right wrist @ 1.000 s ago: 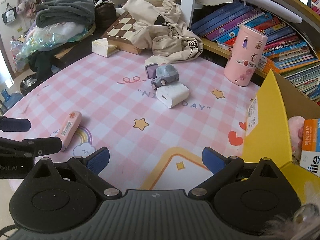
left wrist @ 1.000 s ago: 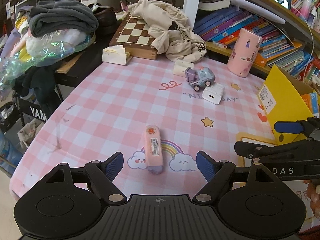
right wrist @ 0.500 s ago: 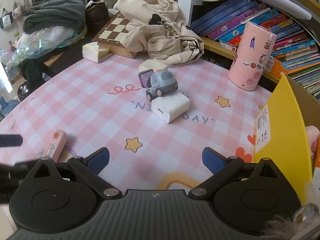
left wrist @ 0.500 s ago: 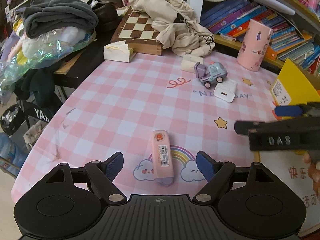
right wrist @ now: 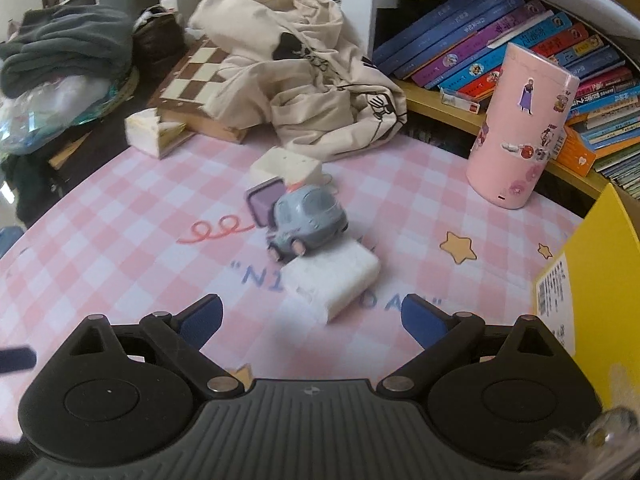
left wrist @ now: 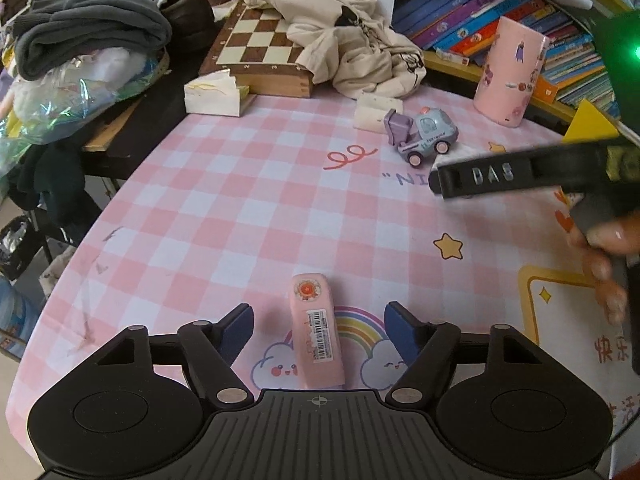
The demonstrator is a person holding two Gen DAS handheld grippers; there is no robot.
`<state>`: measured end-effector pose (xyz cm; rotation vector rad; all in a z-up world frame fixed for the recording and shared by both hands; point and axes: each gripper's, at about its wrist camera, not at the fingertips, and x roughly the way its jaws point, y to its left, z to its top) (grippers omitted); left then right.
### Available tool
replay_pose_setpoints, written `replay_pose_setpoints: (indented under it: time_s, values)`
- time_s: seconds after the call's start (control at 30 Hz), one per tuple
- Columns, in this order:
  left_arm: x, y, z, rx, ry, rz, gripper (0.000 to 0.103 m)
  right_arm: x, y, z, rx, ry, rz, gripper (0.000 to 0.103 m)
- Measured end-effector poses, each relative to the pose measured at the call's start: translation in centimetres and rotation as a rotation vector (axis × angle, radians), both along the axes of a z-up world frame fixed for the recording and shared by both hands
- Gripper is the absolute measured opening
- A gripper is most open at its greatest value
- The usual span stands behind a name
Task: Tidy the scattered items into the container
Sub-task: 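Grasp the white charger with the right gripper while the left gripper grasps the pink eraser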
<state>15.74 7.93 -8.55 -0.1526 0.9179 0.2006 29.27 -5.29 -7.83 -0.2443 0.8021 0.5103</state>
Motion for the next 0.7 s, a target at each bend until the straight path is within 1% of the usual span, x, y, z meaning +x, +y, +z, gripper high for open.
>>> replay_pose_setpoints:
  time_s: [0.1, 0.2, 0.27, 0.37, 0.43, 0.5, 0.57, 0.6, 0.63, 0.67, 0.7]
  values:
    - [0.4, 0.1, -0.2, -0.001, 0.008, 0.005, 0.073, 1.1, 0.2, -0.6, 0.001, 0.009, -0.017, 0.098]
    - [0.7, 0.2, -0.4, 0.0, 0.022, 0.001, 0.069, 2.1, 0.4, -1.1, 0.003, 0.02, -0.032, 0.098]
    - [0.9, 0.3, -0.6, -0.005, 0.035, 0.005, 0.069, 2.7, 0.5, -1.5, 0.003, 0.028, -0.042, 0.097]
    - [1.0, 0.1, -0.8, 0.002, 0.044, 0.003, 0.067, 3.6, 0.7, -2.0, 0.005, 0.039, -0.057, 0.094]
    - [1.0, -0.1, -0.8, 0.013, 0.047, -0.009, 0.066, 4.3, 0.8, -2.4, 0.005, 0.046, -0.067, 0.09]
    - [1.1, -0.3, -0.7, 0.024, 0.046, -0.015, 0.059, 4.9, 0.9, -2.8, 0.006, 0.054, -0.077, 0.087]
    - [1.1, -0.3, -0.7, 0.034, 0.047, -0.021, 0.054, 5.2, 0.9, -3.0, 0.013, 0.055, -0.079, 0.087]
    - [1.1, -0.3, -0.7, 0.038, 0.047, -0.024, 0.048, 5.2, 0.9, -3.0, 0.012, 0.052, -0.075, 0.085]
    - [1.0, -0.3, -0.7, 0.042, 0.046, -0.028, 0.043, 5.1, 1.0, -3.0, 0.015, 0.047, -0.067, 0.081]
    - [1.0, -0.3, -0.6, 0.04, 0.046, -0.033, 0.037, 5.0, 1.0, -3.0, 0.017, 0.043, -0.06, 0.079]
    - [1.0, -0.2, -0.6, 0.036, 0.046, -0.032, 0.03, 4.9, 1.0, -2.9, 0.019, 0.04, -0.052, 0.072]
